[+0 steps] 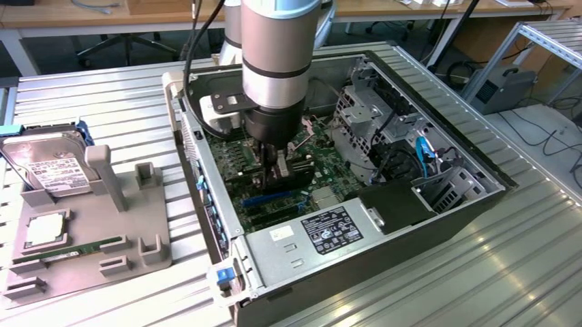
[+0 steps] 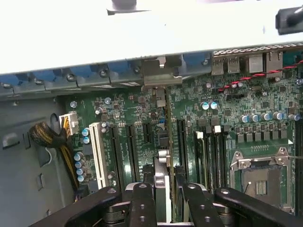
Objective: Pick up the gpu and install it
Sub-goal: 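Insert the gpu into the slot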
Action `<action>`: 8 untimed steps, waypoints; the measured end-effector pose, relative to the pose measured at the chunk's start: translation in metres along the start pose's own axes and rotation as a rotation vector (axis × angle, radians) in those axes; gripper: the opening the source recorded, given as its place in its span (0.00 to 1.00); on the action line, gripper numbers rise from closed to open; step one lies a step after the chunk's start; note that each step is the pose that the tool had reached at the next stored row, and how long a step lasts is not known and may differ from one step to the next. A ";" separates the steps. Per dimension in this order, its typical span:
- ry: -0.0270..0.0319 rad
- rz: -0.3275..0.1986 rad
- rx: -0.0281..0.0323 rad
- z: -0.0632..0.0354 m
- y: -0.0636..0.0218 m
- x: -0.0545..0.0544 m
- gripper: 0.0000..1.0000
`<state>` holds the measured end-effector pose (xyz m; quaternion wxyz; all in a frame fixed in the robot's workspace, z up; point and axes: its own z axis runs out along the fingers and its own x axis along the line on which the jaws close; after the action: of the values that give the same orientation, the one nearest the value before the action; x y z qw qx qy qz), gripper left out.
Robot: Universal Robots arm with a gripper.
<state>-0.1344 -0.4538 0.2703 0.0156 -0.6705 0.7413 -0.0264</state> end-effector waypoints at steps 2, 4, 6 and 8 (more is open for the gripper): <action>0.0002 0.000 -0.0001 0.0010 0.0008 0.000 0.28; 0.0001 0.000 -0.0001 0.0015 0.0022 0.000 0.28; 0.0000 0.000 0.0000 0.0021 0.0038 0.000 0.28; 0.0000 0.000 0.0000 0.0028 0.0043 0.000 0.28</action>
<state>-0.1386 -0.4538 0.2672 0.0156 -0.6705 0.7412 -0.0264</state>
